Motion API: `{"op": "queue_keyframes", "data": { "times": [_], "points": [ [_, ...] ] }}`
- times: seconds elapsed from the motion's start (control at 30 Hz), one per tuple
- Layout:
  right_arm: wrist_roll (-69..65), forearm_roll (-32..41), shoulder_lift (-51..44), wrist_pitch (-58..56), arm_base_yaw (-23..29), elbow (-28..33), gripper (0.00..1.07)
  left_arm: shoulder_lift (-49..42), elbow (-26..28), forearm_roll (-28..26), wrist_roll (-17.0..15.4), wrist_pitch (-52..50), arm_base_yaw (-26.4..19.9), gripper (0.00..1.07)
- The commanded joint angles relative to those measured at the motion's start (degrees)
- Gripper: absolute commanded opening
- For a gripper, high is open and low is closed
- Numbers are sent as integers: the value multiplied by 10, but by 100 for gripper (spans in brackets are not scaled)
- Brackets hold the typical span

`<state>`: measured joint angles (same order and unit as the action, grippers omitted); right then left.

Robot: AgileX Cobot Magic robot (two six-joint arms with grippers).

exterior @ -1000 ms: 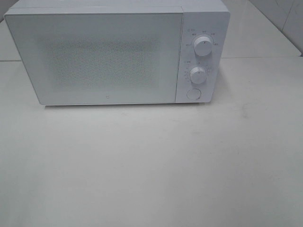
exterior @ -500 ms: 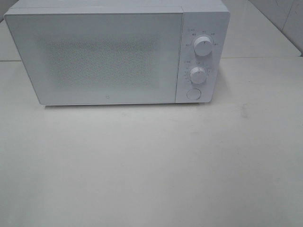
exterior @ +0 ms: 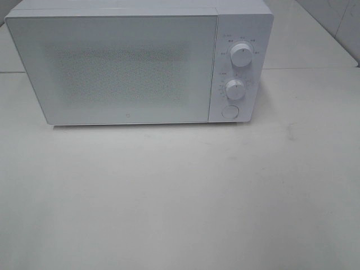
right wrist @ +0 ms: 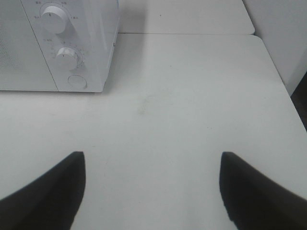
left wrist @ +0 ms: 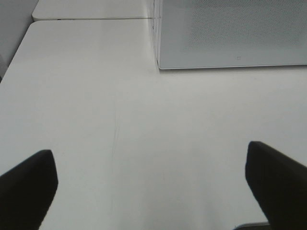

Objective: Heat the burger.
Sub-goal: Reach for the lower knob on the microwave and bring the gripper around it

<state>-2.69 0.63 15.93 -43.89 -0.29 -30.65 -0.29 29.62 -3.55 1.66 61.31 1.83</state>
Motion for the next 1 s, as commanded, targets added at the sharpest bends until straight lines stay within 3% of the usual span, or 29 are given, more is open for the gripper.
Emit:
{"op": "queue_keyframes", "data": {
  "times": [0.03,0.77,1.0],
  "points": [
    [9,1,38,53,-2,-2,75,-13,-1,2,-5,1,-2,102],
    [9,6,225,266,-2,-2,75,-13,-1,2,-5,1,-2,102],
    [6,6,285,470,-2,76,75,-13,-1,2,-5,1,-2,101]
  ]
}}
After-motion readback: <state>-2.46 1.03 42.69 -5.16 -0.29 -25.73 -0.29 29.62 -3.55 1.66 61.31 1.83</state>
